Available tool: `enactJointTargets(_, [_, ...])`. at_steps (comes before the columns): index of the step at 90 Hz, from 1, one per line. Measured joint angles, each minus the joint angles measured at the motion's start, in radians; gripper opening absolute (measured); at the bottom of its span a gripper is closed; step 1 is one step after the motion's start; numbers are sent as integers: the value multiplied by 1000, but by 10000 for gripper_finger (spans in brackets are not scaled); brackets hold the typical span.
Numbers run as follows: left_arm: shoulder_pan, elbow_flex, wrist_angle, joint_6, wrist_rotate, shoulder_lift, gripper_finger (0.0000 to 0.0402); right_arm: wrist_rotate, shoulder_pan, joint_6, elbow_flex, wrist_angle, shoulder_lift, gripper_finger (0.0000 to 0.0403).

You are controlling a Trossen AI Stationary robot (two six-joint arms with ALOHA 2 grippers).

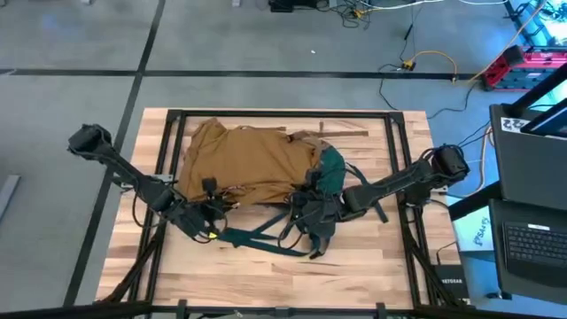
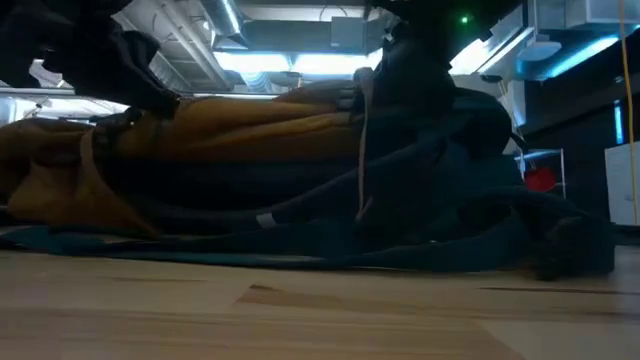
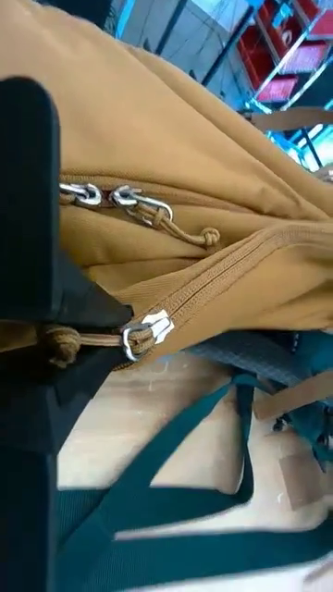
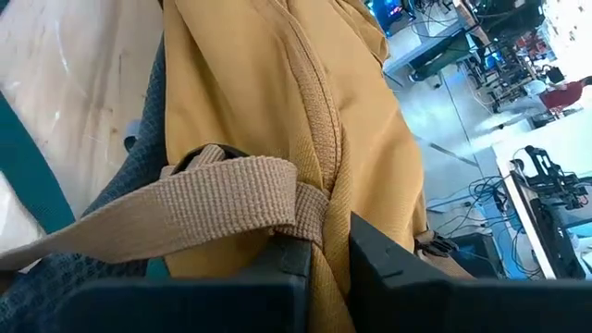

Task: Unpack backpack
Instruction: Open the brown backpack

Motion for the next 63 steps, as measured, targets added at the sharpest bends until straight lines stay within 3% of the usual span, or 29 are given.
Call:
enactJointTargets(29, [-116,4,-40,-152,7,-1,1,12,1,-11,3,36,3,12])
enactJointTargets(46, [-126,1,-8,-92,-19,-1,9,-18,-3,-61,0,92,2,12])
enactJointTargets(63, [-120,0,41,4,5,-1,59,2,-19,-65,-2,96,2,12])
